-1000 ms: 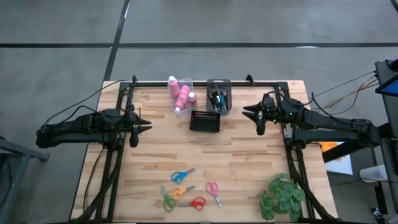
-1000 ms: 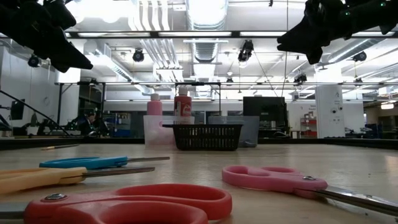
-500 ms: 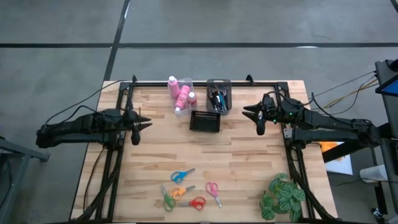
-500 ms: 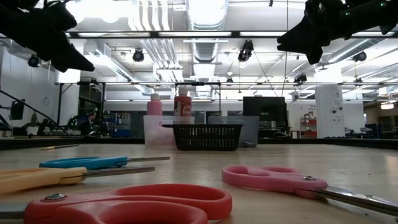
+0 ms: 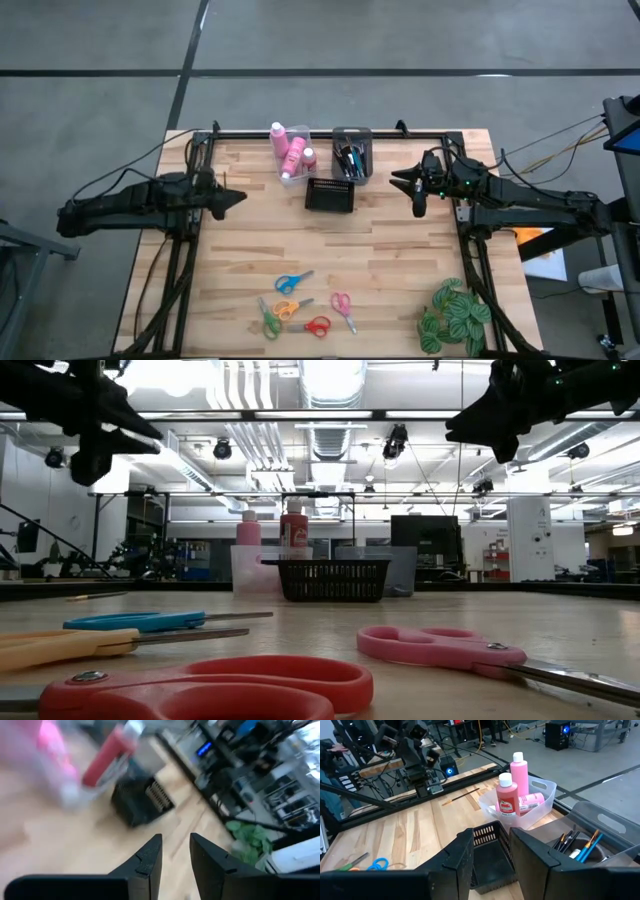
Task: Pick & Place Paint Supplies
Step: Put the black paint brush into the gray bin
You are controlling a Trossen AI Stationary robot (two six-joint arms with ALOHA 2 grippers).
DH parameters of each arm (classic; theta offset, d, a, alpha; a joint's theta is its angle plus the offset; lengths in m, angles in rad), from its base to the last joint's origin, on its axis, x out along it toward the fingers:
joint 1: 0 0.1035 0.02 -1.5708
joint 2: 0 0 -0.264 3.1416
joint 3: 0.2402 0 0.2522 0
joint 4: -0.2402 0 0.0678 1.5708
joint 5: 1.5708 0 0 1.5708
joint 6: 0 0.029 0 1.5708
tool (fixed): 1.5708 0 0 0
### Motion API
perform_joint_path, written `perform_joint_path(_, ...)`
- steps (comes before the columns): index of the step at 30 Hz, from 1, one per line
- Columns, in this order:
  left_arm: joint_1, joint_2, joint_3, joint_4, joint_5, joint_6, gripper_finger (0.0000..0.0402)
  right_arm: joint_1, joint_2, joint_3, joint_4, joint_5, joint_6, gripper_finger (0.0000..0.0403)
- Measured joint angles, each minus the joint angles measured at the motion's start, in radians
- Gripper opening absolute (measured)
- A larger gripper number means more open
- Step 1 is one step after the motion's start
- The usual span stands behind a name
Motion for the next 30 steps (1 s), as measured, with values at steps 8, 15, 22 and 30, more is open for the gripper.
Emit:
perform_joint_path(8,0.001,0.136,0.153,-0.299,-0.005,-0.158,0.0102,0.0,0.0,0.0,0.0,0.0,0.0,0.0124)
perform_joint_path(15,0.02,0.336,0.276,-0.547,-0.013,-0.337,0.0102,0.0,0.0,0.0,0.0,0.0,0.0,0.0124)
perform_joint_path(22,0.127,0.578,0.37,-0.784,-0.051,-0.429,0.0102,0.0,0.0,0.0,0.0,0.0,0.0,0.0124)
perform_joint_path(30,0.346,0.815,0.386,-0.736,-0.025,-0.19,0.0102,0.0,0.0,0.0,0.0,0.0,0.0,0.0124)
